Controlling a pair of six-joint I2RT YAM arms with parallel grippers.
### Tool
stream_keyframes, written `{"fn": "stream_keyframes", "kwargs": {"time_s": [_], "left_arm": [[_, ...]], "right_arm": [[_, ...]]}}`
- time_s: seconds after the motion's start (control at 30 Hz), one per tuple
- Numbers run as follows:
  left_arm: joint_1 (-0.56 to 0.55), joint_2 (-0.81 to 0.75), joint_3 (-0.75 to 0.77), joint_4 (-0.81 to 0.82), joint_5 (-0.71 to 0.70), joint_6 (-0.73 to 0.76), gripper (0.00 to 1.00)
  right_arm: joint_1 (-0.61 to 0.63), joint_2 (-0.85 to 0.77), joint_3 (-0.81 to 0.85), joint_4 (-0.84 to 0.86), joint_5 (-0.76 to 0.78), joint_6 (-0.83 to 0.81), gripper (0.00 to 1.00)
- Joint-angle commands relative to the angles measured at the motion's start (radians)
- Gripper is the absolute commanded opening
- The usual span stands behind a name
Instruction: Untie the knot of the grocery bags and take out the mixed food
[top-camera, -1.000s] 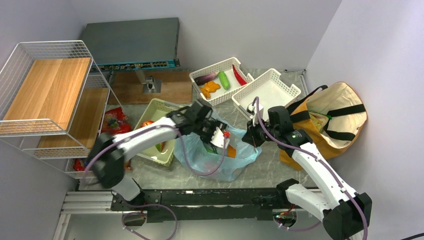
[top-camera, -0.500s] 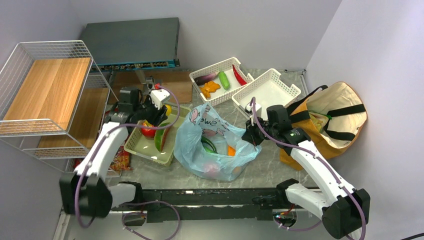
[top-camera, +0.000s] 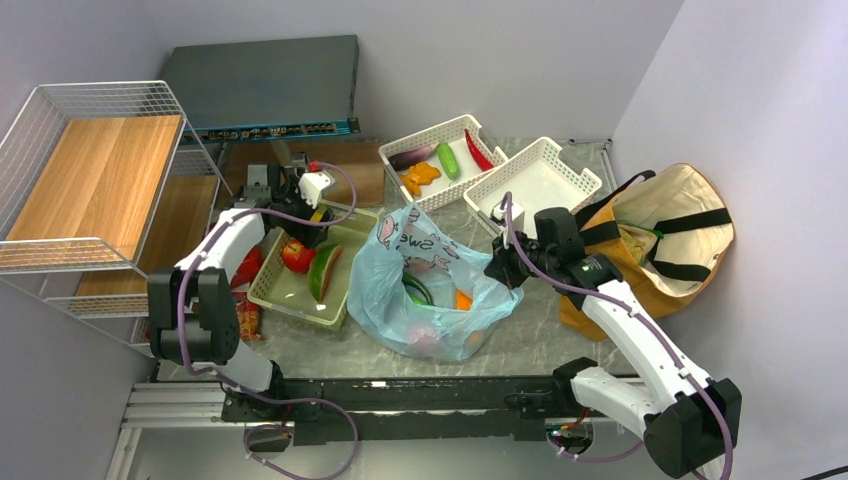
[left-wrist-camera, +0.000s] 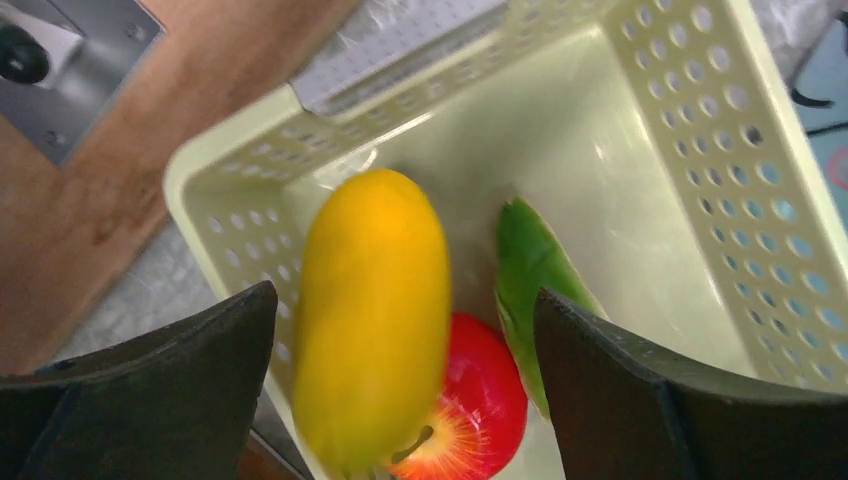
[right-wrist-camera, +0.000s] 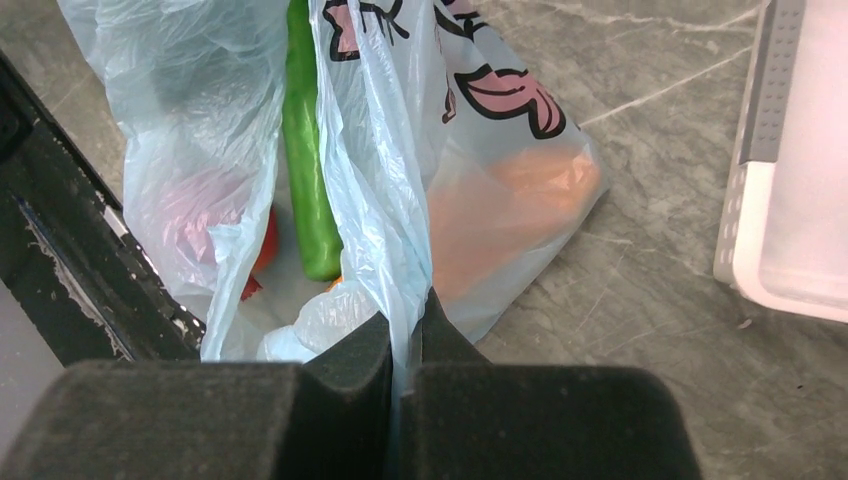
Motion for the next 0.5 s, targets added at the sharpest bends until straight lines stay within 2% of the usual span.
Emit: {"fn": "stream_keyframes", "kwargs": {"time_s": [0.0,0.1,0.17,0.23,0.3,0.37,0.4,0.47], "left_arm": [[0.006,-0.105,0.028,-0.128,0.106,0.062,0.99],[0.004,-0.246,0.049,-0.182,0.261,0.069,1.0],[-0.033,-0.367,0.036,-0.139,0.349,0.072,0.99],[-0.167,-0.462,0.032,-0.17,0.358,0.169,0.98],[-0.358,-0.493,0.034,-0.236,0.317,0.279,0.89],[-0.525,-0.457,0.04,-0.286,0.267,0.327,0.79],[-0.619,-0.419,0.041,-0.29,0.229,0.33,0.77],[-0.723,-0.323,0.046,-0.296,0.139,0.357,0.84]], "right_arm": [[-0.002,-0.007,0.062,0.048,0.01,0.005,0.0],[-0.002,-0.001,0.069,0.058,0.01,0.021,0.0],[-0.002,0.002,0.073,0.062,0.002,0.032,0.0],[-0.002,0.005,0.069,0.065,-0.006,0.037,0.0],[-0.001,0.006,0.059,0.067,-0.02,0.037,0.0],[0.001,0.009,0.05,0.064,-0.029,0.033,0.0],[0.001,0.011,0.045,0.061,-0.032,0.029,0.0],[0.001,0.009,0.038,0.051,-0.032,0.018,0.0]]}}
